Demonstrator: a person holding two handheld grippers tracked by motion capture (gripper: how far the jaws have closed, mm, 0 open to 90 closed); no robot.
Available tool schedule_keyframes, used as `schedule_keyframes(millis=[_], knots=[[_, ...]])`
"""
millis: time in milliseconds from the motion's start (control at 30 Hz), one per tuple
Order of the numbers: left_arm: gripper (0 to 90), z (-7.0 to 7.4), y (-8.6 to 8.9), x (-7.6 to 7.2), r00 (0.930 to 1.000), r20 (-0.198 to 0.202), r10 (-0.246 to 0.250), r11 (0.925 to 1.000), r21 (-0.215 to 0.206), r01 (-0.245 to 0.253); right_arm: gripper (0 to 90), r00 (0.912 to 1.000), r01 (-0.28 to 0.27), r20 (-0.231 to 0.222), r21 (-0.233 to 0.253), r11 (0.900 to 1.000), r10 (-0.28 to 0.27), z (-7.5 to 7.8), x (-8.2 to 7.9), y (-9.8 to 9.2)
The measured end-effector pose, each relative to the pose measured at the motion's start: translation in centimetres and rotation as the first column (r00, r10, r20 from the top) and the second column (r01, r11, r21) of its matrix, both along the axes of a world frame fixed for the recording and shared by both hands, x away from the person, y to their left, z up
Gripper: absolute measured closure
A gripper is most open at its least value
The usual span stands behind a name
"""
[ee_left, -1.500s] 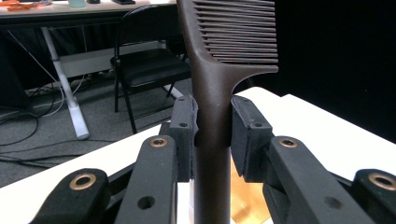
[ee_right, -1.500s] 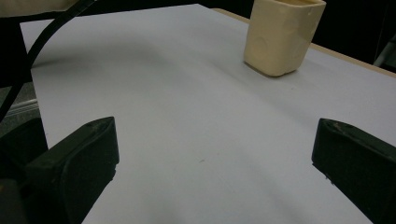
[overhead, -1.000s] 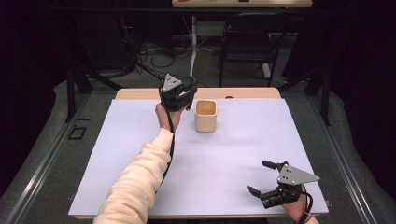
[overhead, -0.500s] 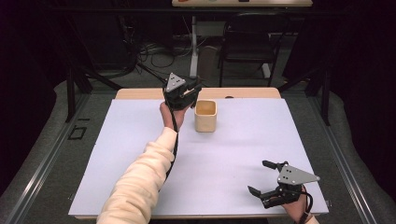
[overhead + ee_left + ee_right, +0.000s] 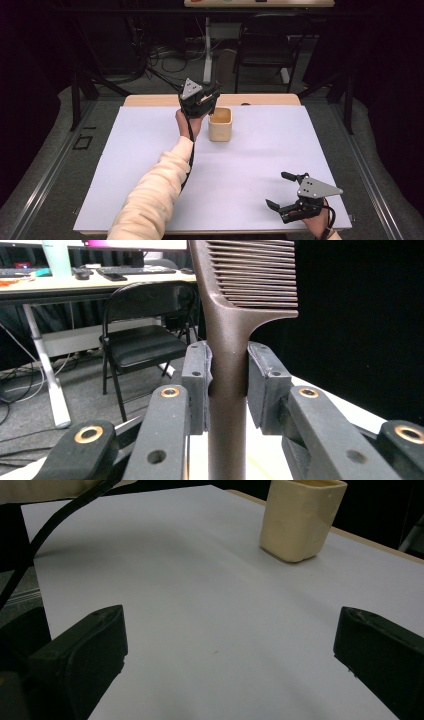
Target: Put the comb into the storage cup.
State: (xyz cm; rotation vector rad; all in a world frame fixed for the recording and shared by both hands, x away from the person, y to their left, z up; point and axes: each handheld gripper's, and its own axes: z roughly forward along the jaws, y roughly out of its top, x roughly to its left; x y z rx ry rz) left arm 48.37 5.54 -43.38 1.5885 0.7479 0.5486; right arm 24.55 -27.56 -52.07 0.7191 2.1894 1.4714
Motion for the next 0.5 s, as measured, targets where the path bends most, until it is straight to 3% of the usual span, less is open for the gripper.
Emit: schedule_keyframes(millis=[500], knots=[[72.4, -0.72, -0.39, 0.33, 0.9999, 0.008, -0.010, 0.9995, -0.029, 0.010, 0.4, 1.0000, 0.000, 0.004, -0.001, 1.000, 0.000, 0.03, -0.03, -0.02]])
